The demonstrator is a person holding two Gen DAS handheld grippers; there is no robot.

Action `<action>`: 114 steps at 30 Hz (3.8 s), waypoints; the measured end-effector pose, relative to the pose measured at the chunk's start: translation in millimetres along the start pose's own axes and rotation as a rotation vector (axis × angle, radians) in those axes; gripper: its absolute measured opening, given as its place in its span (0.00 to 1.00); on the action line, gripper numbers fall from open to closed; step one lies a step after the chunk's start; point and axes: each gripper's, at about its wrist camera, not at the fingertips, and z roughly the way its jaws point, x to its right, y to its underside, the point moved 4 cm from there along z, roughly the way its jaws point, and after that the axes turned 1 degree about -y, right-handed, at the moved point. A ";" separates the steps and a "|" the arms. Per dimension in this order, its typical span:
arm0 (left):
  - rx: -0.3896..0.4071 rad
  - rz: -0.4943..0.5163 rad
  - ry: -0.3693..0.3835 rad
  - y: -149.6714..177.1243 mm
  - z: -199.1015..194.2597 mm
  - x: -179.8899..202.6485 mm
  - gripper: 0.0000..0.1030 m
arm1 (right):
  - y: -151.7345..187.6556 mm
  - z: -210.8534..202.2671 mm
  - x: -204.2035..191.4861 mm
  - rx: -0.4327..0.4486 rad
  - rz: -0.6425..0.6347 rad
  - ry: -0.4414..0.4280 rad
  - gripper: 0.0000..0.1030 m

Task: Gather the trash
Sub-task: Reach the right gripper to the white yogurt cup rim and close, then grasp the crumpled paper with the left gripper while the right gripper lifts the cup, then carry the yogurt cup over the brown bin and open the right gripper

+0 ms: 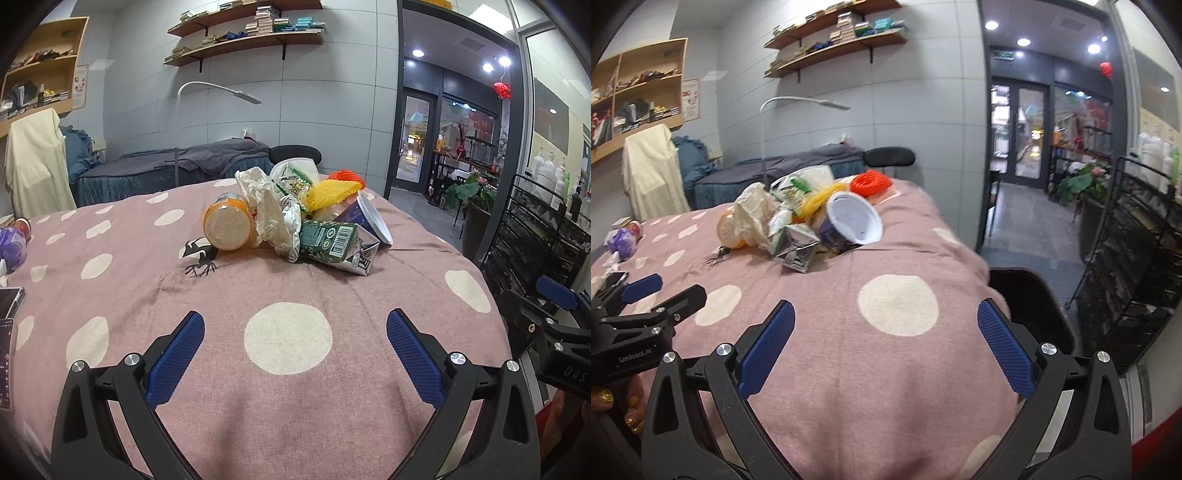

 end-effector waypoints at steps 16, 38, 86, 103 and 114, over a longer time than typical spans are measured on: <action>-0.097 -0.085 0.019 -41.5 34.9 -52.0 0.88 | -38.1 88.5 -31.6 -0.231 -0.058 -0.212 0.95; -0.276 -0.138 0.059 -87.4 139.9 -36.7 0.34 | -70.5 139.1 -30.3 -0.271 -0.169 -0.207 0.75; -0.083 0.048 0.408 -116.7 72.2 88.4 0.15 | -72.8 106.6 153.2 -0.230 0.113 0.010 0.08; -0.216 0.183 0.548 -95.3 99.4 199.6 0.15 | 98.3 254.3 258.3 -0.648 0.401 0.127 0.08; -0.341 0.234 0.599 -79.2 127.9 246.0 0.15 | 108.1 242.0 268.7 -0.597 0.514 0.125 0.62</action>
